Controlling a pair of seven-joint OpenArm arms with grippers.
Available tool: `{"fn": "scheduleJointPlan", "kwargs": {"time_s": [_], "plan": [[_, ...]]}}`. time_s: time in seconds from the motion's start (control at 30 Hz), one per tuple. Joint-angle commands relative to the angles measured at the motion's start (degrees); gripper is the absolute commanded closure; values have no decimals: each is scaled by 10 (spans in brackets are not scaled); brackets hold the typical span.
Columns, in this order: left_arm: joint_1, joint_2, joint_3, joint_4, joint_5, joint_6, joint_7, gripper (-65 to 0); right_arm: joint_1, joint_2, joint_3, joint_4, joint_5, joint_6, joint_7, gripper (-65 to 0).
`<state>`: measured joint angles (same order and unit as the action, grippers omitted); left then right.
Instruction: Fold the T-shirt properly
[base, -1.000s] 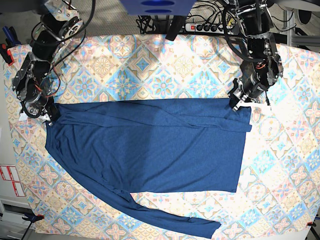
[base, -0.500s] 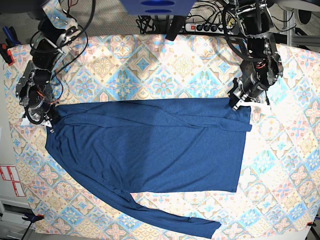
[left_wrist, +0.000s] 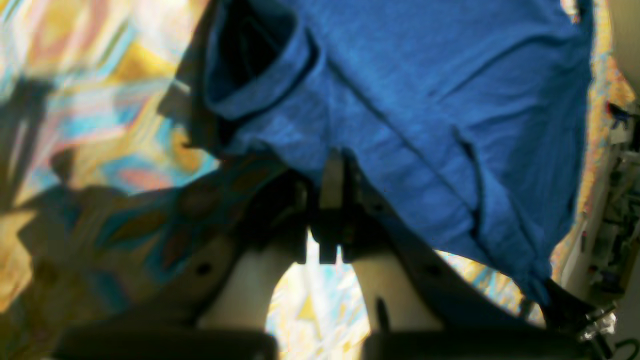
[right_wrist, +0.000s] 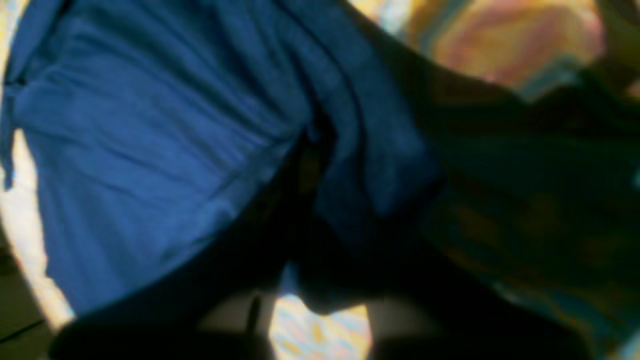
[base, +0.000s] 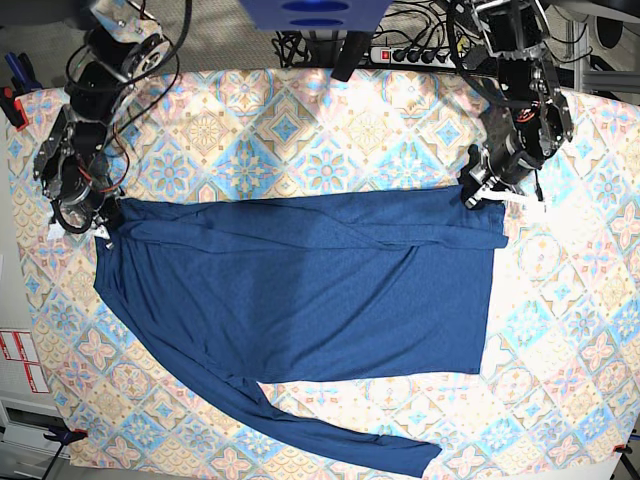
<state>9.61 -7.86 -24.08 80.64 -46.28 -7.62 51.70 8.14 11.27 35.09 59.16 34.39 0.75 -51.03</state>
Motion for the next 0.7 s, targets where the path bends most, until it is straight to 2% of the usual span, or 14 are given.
{"fn": "scheduleJointPlan", "kwargs": {"time_s": [0.0,0.2,0.43,0.67], "plan": [[3,-12,-1,11,-9,-6,3,0,-3,10,1,23,-2,-1,-4,-29],[35,-19,-1,25,-9,-7,21,0,-47,10,1,80,0,-1,-30,-29],[113,-32,-1,112,-9,-7,23,0,-114,17,1,89,100,-1,-32,-29],[172,-45,-2,154,-9,-7,23,0,-161,36,1,90,143,-1,-32,-29]]}}
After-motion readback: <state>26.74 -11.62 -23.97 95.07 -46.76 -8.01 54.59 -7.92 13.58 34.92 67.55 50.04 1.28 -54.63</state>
